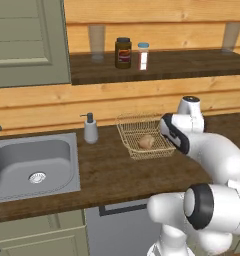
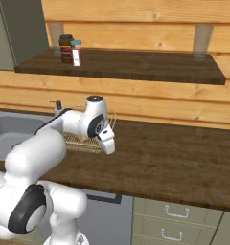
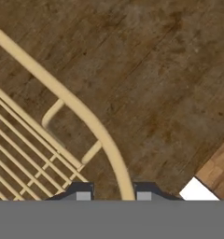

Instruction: Open the cabinet, pick up the bread from the cabinet and place it in the basket. Then move the basket to the dining counter.

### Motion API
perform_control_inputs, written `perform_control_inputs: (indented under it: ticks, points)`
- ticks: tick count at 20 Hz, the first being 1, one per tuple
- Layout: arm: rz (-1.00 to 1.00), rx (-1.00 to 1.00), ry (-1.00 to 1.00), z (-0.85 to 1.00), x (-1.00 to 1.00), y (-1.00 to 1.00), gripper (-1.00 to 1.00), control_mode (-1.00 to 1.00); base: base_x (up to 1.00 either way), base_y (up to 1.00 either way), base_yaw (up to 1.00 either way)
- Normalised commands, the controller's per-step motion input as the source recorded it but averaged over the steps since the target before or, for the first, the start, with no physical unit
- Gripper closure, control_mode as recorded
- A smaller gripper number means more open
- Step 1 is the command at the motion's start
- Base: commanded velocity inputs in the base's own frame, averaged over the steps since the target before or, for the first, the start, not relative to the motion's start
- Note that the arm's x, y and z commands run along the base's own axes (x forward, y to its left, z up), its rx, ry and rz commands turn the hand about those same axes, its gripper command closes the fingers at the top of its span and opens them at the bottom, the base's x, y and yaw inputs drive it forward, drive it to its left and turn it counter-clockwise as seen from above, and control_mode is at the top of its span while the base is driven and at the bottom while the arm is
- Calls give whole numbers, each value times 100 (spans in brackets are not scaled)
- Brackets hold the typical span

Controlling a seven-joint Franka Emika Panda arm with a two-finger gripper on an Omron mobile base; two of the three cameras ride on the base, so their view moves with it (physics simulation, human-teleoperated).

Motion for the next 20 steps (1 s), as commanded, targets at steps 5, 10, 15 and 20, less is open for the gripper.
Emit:
perform_control_inputs:
  ticks: [5,10,15,20]
  points:
    - [1,-11,7,80,-46,23,100,-100,0,0,0]
    - [0,0,-3,66,-81,11,100,-100,0,0,0]
    - [1,1,-8,62,-80,10,100,-100,0,0,0]
    - [2,2,-3,71,-77,8,100,-100,0,0,0]
